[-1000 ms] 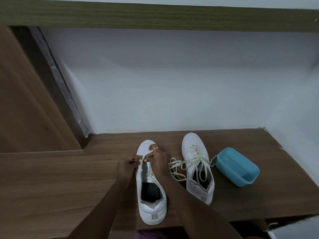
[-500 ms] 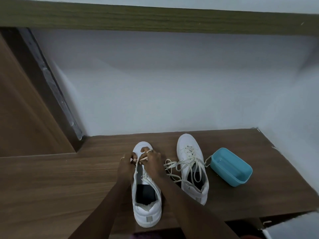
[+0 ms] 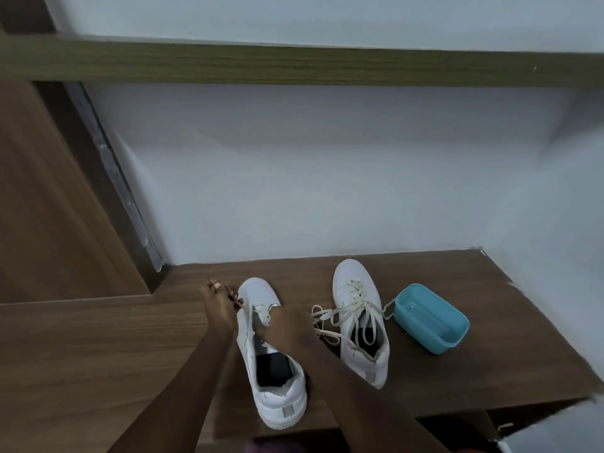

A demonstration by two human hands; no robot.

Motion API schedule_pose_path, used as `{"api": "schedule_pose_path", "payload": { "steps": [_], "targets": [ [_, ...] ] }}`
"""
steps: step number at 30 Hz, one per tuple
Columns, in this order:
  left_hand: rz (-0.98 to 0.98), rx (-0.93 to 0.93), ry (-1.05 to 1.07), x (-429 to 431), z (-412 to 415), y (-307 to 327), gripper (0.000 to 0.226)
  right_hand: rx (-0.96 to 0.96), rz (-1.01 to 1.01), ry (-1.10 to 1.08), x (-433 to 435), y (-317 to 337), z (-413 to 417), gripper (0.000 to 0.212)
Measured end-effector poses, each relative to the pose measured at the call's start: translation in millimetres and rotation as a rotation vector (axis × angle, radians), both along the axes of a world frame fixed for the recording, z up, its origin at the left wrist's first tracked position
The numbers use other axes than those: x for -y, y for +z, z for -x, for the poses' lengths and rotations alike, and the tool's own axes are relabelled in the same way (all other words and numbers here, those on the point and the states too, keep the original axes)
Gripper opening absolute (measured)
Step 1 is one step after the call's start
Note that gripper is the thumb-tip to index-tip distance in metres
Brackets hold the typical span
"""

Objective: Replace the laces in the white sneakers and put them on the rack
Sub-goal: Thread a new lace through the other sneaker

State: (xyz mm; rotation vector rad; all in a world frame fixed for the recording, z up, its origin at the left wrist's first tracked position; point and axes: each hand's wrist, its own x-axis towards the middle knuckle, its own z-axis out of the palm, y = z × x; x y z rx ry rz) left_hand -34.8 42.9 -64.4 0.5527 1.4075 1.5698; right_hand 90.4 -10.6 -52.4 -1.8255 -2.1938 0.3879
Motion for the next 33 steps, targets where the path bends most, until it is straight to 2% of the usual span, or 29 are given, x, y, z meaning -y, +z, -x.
{"api": "schedule_pose_path", "payload": {
  "steps": [5, 7, 9, 11, 12, 13, 16, 21, 25, 30, 33],
  "targets": [
    [-0.048, 0.060, -0.065, 4.8, -8.6, 8.2, 0.018, -0.084, -0.148, -0.060, 18.8, -5.1, 19.5, 0.047],
    [-0.013, 0.106, -0.100, 4.0, -6.3, 4.7, 0.021, -0.083, -0.221, -0.065, 21.5, -10.0, 27.5, 0.041],
    [0.039, 0.125, -0.141, 5.1, -1.9, -2.4, 0.022, -0.160, -0.111, -0.045, 24.1, -7.8, 32.8, 0.041],
    [0.053, 0.140, -0.162, 8.0, 2.9, -5.8, 0.027, -0.109, 0.131, -0.002, 24.9, -9.0, 33.2, 0.050],
    [0.047, 0.162, -0.158, 8.9, 5.5, -5.6, 0.030, -0.052, 0.178, 0.003, 25.1, -9.4, 31.7, 0.054],
    [0.043, 0.189, -0.147, 9.4, 6.9, -4.5, 0.032, -0.009, 0.189, -0.003, 24.5, -13.0, 31.3, 0.054],
    [0.035, 0.225, -0.099, 8.4, 7.9, -0.3, 0.035, 0.090, 0.152, -0.019, 23.2, -21.6, 34.7, 0.039],
    [-0.058, 0.138, 0.061, 6.7, 11.4, 9.3, 0.035, 0.202, 0.132, -0.080, 14.4, -19.8, 29.1, 0.035],
    [-0.223, 0.058, 0.255, -5.8, 48.5, 28.6, 0.036, 0.238, 0.113, -0.162, 7.4, -11.0, 9.5, 0.035],
    [-0.198, -0.150, 0.531, -11.6, 110.1, 53.2, 0.034, 0.153, 0.132, -0.202, 4.4, -6.3, 1.8, 0.030],
    [-0.121, -0.354, 0.566, -3.5, 118.2, 58.7, 0.029, 0.158, 0.122, -0.190, 6.6, -7.6, 1.8, 0.028]
  ]
}}
